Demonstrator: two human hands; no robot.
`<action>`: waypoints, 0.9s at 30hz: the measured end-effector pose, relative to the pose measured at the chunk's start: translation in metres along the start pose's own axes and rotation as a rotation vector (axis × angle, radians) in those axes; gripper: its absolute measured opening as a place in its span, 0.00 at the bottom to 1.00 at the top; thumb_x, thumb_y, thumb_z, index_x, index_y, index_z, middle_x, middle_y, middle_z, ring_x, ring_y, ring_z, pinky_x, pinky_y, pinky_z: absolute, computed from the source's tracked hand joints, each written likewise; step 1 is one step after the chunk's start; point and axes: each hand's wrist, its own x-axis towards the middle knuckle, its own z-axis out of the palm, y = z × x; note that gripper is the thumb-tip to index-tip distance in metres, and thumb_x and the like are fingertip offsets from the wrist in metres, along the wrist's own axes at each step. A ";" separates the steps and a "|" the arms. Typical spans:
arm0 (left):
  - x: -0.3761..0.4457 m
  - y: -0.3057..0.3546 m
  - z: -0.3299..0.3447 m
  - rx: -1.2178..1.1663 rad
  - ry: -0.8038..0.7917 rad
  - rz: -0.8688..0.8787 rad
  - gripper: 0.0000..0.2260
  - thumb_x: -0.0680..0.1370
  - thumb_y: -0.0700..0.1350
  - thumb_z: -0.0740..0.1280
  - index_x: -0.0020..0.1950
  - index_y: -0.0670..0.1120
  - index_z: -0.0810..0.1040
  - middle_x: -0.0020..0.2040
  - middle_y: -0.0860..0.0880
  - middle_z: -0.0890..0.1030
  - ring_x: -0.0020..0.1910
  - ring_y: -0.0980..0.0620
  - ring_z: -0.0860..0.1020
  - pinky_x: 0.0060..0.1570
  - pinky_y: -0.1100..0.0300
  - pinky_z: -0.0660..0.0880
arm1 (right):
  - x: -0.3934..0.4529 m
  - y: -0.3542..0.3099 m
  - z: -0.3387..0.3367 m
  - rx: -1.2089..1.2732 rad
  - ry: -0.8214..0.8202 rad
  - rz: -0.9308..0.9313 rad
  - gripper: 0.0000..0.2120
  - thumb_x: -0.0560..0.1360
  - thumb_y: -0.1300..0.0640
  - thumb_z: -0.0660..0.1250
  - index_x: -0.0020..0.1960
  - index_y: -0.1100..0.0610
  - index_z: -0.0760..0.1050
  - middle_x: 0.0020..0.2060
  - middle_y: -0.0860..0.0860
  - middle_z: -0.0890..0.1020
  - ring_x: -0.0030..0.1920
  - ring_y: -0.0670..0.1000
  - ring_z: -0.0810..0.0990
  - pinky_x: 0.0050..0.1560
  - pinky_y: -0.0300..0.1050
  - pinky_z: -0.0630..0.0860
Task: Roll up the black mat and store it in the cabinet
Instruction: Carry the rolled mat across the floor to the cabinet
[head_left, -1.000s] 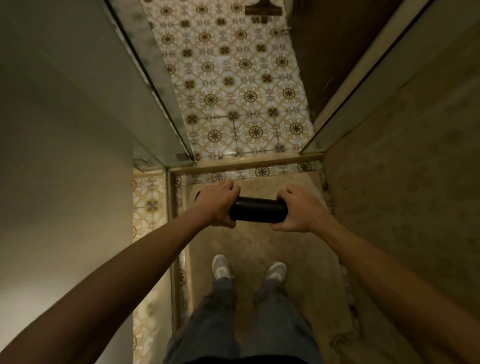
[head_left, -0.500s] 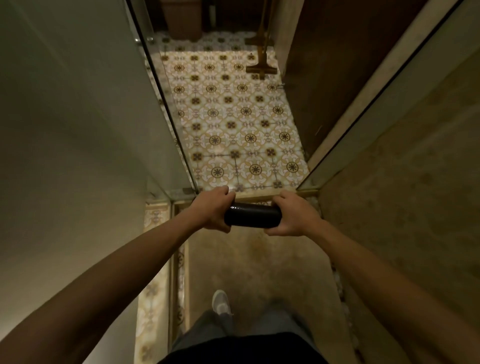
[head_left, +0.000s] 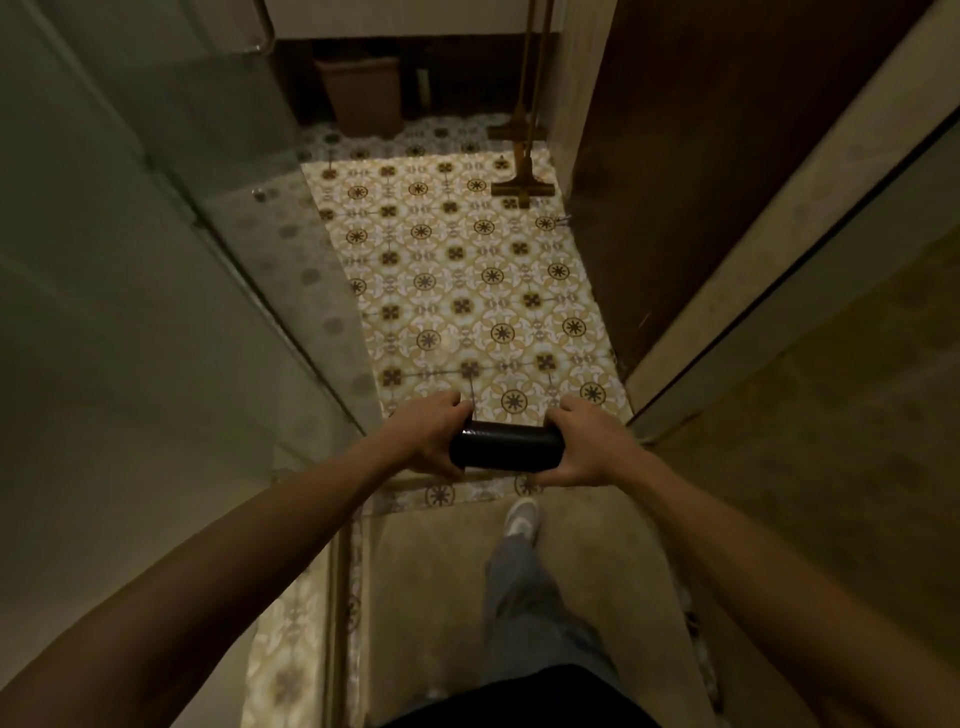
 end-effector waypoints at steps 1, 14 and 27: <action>0.017 -0.006 -0.006 0.001 -0.007 -0.009 0.31 0.61 0.60 0.77 0.58 0.49 0.70 0.54 0.49 0.73 0.47 0.51 0.73 0.40 0.55 0.75 | 0.016 0.013 -0.006 0.005 -0.010 -0.010 0.31 0.59 0.26 0.69 0.50 0.48 0.71 0.45 0.46 0.69 0.44 0.48 0.69 0.41 0.46 0.74; 0.192 -0.078 -0.109 -0.034 0.040 -0.085 0.28 0.63 0.61 0.75 0.56 0.49 0.71 0.53 0.49 0.73 0.44 0.52 0.69 0.35 0.57 0.67 | 0.197 0.141 -0.122 -0.027 -0.091 -0.100 0.32 0.57 0.25 0.69 0.50 0.46 0.71 0.44 0.44 0.68 0.42 0.45 0.69 0.40 0.45 0.75; 0.349 -0.239 -0.157 -0.134 0.090 -0.181 0.30 0.64 0.62 0.75 0.57 0.48 0.70 0.52 0.48 0.73 0.47 0.49 0.73 0.36 0.57 0.65 | 0.452 0.202 -0.195 -0.158 -0.133 -0.260 0.30 0.58 0.25 0.69 0.49 0.45 0.69 0.45 0.45 0.69 0.43 0.47 0.70 0.42 0.46 0.75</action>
